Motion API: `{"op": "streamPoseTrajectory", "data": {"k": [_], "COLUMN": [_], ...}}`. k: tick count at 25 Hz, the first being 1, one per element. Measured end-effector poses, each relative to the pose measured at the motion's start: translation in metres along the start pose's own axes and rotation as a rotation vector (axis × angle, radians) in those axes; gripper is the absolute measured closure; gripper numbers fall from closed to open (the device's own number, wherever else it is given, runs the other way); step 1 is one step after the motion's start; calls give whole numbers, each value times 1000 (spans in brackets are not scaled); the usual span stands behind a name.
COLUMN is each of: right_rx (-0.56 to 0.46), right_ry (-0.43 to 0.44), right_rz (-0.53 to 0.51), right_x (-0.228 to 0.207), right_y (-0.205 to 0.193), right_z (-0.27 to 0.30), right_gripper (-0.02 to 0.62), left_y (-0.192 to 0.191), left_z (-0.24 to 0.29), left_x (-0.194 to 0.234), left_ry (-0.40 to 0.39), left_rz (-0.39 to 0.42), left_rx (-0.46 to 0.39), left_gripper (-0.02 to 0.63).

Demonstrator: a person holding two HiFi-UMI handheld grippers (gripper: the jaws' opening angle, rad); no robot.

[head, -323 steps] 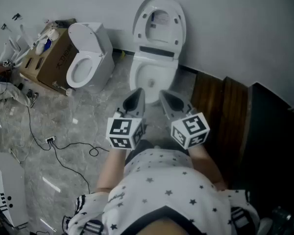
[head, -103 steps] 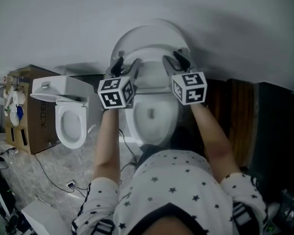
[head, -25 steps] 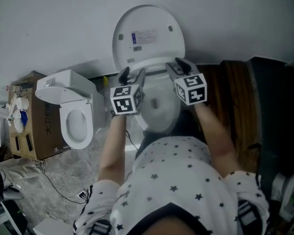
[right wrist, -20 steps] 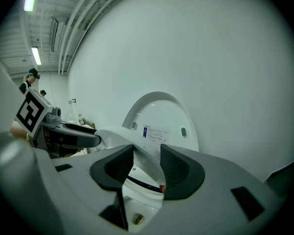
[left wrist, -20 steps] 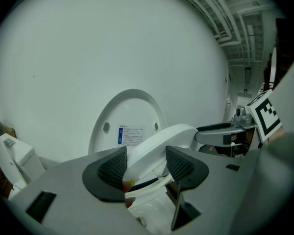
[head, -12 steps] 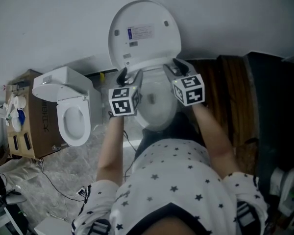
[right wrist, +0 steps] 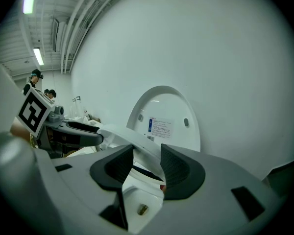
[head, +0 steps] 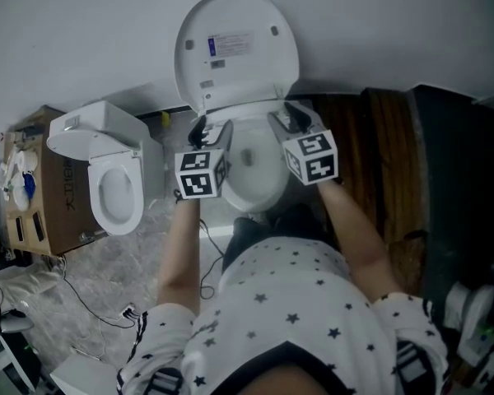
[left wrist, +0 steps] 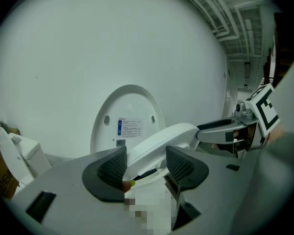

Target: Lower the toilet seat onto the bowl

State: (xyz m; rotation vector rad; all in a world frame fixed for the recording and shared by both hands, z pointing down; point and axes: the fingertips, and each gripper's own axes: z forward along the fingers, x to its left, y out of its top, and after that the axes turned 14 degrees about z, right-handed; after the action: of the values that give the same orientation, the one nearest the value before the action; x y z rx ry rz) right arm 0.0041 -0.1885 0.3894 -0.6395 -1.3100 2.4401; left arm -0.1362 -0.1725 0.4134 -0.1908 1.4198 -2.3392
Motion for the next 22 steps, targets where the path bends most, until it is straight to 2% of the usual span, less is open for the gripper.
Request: {"op": "streamPoseTrajectory", "data": {"k": [7, 15, 22], "right_rx": [12, 33, 45], "right_ry": [26, 55, 72], "right_rz": [-13, -12, -20], "right_x": [4, 9, 12], "right_y": [-20, -38, -52], "right_z": [-12, -23, -31], "right_gripper": [419, 419, 419], "left_y": [-16, -33, -45], "left_z": [-12, -22, -29], "left_x": [-14, -25, -34], "left_ry": [16, 54, 55], "left_rz": [3, -32, -30], "left_rx": [27, 44, 54], "left_gripper": [351, 353, 353]}}
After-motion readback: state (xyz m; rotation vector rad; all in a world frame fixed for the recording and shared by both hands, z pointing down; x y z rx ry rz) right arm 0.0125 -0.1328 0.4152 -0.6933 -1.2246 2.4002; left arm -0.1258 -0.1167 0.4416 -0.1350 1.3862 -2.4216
